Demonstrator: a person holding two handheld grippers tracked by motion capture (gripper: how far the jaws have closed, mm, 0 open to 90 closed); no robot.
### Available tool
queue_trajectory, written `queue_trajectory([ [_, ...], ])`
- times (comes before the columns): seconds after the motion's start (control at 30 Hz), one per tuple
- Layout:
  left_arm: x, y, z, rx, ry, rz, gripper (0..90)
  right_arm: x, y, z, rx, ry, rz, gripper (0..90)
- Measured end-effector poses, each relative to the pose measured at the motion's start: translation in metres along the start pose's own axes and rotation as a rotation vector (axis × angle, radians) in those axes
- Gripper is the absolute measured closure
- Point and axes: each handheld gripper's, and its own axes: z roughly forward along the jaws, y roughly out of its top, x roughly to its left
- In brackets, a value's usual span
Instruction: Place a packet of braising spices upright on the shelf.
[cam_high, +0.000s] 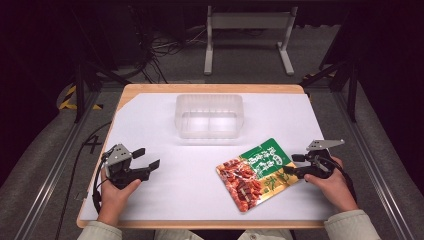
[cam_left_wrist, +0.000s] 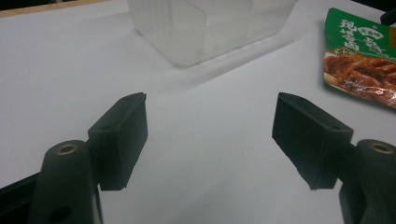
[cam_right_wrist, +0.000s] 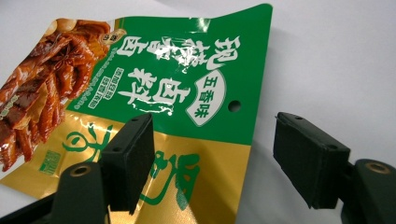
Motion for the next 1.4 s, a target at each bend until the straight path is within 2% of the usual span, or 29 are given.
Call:
queue_trajectory([
  [0.13,0.000,0.000,0.000,0.004,0.000,0.003,27.4,0.001,-0.001,0.003,0.014,0.016,-0.004,30.6],
  [0.43,0.000,0.000,0.001,0.013,-0.001,0.003,27.4,0.002,-0.001,0.004,0.021,0.057,0.028,33.0],
  [0.63,0.000,0.000,0.002,0.013,0.001,0.008,27.3,0.004,0.002,-0.002,-0.004,0.078,0.026,38.9],
  [0.77,0.000,0.000,0.002,0.014,-0.001,0.003,27.3,0.008,0.005,-0.005,-0.006,0.115,0.013,45.1],
  [0.93,-0.001,0.000,0.002,0.012,-0.002,0.003,27.3,0.010,0.005,-0.002,0.034,0.142,0.012,53.0],
  [1.13,-0.001,0.000,0.002,0.013,-0.003,0.002,27.2,0.013,0.003,0.006,0.102,0.138,-0.007,61.4],
  [1.23,-0.001,0.000,0.002,0.013,-0.002,0.003,27.2,0.014,0.003,0.008,0.125,0.126,-0.015,69.6],
  [1.3,-0.001,0.000,0.002,0.012,-0.001,0.003,27.2,0.014,0.003,0.008,0.137,0.112,-0.009,78.9],
  [1.4,-0.001,0.000,0.002,0.012,0.001,0.003,27.3,0.013,0.003,0.007,0.147,0.114,0.003,83.2],
])
